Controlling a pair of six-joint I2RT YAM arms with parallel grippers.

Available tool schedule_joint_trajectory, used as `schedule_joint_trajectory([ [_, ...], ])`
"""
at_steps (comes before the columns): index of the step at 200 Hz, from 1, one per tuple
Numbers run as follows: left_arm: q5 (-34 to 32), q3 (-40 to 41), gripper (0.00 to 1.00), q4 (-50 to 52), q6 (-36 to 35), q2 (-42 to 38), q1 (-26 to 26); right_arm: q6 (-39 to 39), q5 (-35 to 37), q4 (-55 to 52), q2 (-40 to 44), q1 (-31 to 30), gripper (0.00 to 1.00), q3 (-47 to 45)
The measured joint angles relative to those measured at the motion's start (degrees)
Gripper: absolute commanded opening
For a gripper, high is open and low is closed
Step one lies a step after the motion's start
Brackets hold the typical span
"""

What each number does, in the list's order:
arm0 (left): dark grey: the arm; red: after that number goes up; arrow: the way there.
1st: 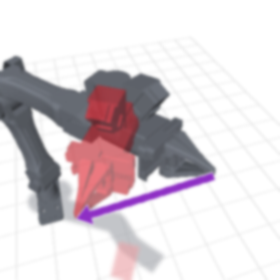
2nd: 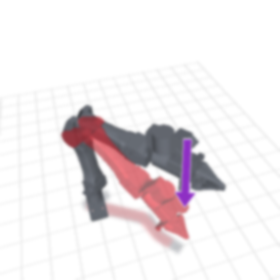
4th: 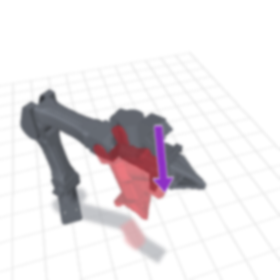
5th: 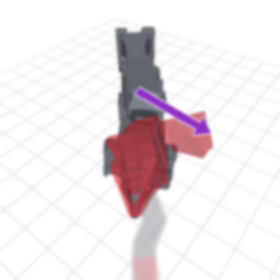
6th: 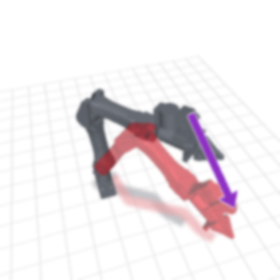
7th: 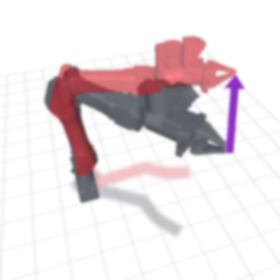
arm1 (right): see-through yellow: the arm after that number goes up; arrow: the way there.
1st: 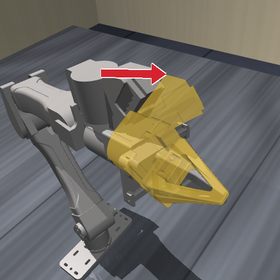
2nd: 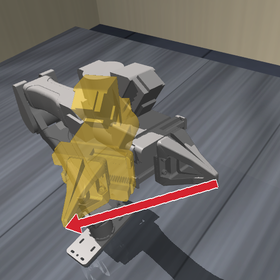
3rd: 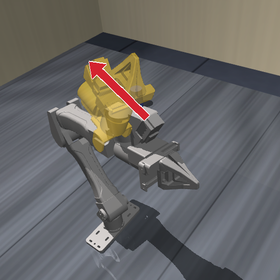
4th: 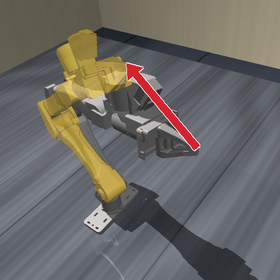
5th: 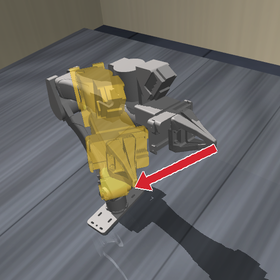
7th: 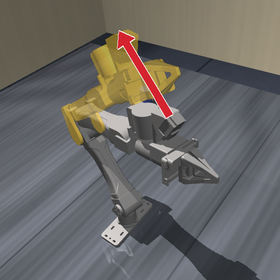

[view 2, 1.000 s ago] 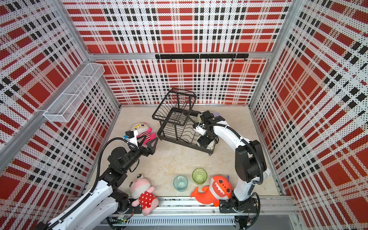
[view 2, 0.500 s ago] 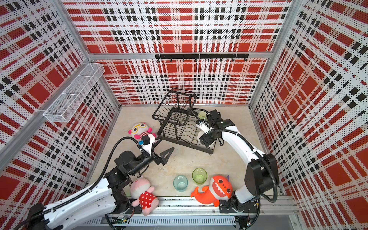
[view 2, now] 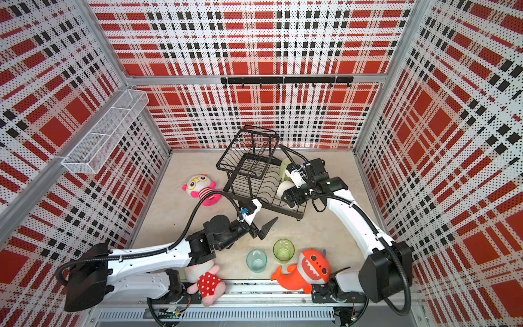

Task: Load cups into a dish rack
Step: Pick up the cup from the dish rack, then place the cup on the dish rack.

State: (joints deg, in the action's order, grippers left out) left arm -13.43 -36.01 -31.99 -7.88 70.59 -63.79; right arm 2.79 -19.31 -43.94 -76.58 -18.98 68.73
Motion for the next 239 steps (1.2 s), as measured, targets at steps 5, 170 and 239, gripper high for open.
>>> schedule_joint_trajectory([
  [5,-0.35,0.00,0.98,-0.55,-0.66,0.55,-0.26,-1.92,-1.07,0.39,0.81,0.20,0.79,-0.24],
  [170,-20.04,7.96,0.85,-38.97,-45.79,22.45,-7.74,-46.64,-17.11,6.95,7.91,3.78,0.74,-10.51],
  [239,-17.38,7.89,0.85,-43.82,-45.27,24.15,-5.51,-57.02,-17.35,7.61,10.49,4.17,0.73,-14.84],
])
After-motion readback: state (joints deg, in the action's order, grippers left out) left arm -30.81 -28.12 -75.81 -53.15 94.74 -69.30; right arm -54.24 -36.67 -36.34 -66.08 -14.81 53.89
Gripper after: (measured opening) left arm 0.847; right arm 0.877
